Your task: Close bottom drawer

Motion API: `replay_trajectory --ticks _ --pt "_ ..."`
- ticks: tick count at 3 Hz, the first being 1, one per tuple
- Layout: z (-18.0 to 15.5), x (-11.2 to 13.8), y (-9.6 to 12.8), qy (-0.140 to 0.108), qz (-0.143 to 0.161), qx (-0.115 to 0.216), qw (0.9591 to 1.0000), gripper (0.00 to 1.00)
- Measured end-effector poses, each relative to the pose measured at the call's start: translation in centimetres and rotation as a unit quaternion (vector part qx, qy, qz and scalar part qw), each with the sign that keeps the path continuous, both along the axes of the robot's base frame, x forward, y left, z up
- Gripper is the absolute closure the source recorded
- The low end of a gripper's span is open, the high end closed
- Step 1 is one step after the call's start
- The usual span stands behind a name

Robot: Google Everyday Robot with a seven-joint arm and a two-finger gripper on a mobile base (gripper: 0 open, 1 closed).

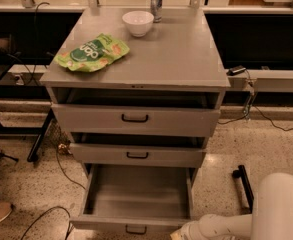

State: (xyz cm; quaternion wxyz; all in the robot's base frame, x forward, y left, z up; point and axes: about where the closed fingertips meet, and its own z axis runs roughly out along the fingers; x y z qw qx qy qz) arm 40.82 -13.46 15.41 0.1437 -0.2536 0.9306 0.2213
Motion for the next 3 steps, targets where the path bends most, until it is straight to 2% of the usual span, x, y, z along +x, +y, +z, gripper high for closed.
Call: replay_trajectory --ticks 1,2,3 --pt "0.0 -0.1 0.0 0.000 0.000 0.000 1.0000 1.00" --pt "0.6 3.4 0.7 -0.033 0.011 0.008 0.9994 1.00" --pt "0.6 3.0 0.6 -0.033 0.011 0.008 0.9994 1.00"
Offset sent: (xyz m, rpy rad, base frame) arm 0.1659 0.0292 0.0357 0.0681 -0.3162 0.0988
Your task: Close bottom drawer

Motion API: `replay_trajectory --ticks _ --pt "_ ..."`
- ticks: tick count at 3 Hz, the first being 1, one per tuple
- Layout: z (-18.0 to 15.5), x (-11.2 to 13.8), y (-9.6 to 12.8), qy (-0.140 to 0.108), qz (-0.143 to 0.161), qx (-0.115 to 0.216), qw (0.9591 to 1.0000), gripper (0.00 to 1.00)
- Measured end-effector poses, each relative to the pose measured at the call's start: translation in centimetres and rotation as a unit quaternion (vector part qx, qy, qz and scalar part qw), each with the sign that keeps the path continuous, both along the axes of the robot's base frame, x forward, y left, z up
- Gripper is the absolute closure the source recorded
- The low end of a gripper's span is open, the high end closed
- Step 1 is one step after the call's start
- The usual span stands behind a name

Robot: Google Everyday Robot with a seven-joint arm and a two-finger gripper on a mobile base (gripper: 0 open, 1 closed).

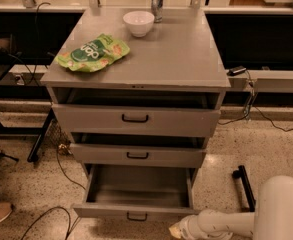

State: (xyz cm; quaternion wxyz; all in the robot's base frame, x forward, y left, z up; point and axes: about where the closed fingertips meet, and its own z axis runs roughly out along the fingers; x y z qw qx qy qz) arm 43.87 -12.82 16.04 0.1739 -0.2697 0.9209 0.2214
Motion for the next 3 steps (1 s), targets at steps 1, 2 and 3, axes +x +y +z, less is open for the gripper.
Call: replay_trajectory --ticks 1,2,3 --pt "0.3 3.9 0.8 -0.027 0.010 0.011 0.9995 1.00" --pt "0.4 5.3 1.5 -0.039 0.019 0.019 0.9989 1.00" --pt "0.9 10.2 3.3 -0.072 0.041 0.041 0.9958 1.00"
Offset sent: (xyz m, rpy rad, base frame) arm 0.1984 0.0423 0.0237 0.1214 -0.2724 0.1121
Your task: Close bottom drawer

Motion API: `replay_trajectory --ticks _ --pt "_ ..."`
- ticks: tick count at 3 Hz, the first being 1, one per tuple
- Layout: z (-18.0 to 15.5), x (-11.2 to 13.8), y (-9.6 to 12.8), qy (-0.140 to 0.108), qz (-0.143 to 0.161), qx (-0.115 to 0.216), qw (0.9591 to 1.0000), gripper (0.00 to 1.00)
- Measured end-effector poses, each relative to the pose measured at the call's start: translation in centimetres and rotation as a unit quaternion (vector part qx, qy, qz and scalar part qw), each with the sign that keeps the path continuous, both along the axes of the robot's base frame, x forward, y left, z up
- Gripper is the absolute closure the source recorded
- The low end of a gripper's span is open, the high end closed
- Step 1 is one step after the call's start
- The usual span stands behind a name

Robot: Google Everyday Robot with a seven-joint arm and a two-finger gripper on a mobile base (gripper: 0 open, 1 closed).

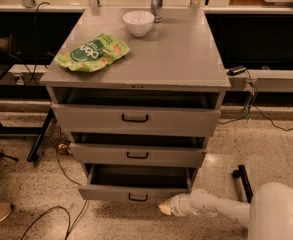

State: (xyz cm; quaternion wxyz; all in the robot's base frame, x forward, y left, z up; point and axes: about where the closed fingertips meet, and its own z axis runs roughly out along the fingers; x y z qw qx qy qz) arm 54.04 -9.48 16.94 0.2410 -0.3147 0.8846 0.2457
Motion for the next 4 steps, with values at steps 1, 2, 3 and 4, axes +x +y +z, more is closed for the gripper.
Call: replay_trajectory --ticks 1,2,3,4 --pt "0.0 0.0 0.0 0.000 0.000 0.000 1.0000 1.00" --pt "-0.7 0.8 -0.2 -0.010 -0.003 -0.007 0.9999 1.00" --pt "-1.2 3.0 -1.2 -0.036 -0.015 -0.017 0.9991 1.00" --pt "-1.2 4.2 -1.7 -0.051 -0.024 -0.017 0.9982 1.00"
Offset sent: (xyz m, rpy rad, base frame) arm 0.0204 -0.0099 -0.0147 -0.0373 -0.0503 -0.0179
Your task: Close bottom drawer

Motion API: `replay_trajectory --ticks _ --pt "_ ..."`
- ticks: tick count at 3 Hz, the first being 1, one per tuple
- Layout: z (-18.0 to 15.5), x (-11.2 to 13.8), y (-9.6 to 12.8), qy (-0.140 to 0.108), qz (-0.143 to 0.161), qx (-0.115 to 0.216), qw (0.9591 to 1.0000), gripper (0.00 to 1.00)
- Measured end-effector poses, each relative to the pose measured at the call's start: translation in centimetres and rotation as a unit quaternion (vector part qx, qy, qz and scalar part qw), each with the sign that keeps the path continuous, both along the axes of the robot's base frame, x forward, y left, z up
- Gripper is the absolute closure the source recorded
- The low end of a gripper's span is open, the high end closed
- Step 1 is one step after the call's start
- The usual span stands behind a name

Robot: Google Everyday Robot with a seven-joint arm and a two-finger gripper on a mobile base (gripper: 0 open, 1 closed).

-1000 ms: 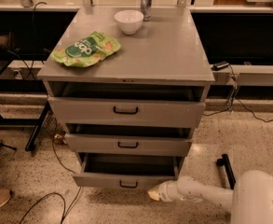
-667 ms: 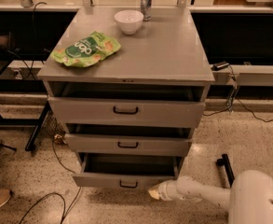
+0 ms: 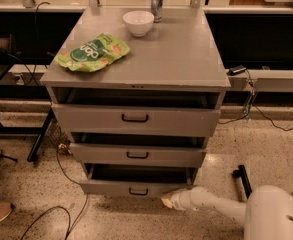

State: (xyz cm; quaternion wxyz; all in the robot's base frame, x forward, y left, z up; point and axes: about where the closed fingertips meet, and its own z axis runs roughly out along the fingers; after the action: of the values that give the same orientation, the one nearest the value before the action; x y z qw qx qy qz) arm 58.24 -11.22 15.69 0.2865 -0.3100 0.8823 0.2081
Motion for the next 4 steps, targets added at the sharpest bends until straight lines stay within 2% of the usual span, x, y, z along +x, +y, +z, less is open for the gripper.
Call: replay_trajectory --ticks 1,2,3,4 --pt "0.6 2.9 -0.7 -0.031 -0.008 0.002 0.9995 1.00" --pt "0.7 3.5 -0.9 -0.039 -0.011 0.003 0.9992 1.00" --pt "1.1 6.1 -1.3 -0.063 -0.014 0.011 0.9978 1.00" --pt "1.3 7.4 -1.5 -0.076 -0.016 0.016 0.9968 1.00"
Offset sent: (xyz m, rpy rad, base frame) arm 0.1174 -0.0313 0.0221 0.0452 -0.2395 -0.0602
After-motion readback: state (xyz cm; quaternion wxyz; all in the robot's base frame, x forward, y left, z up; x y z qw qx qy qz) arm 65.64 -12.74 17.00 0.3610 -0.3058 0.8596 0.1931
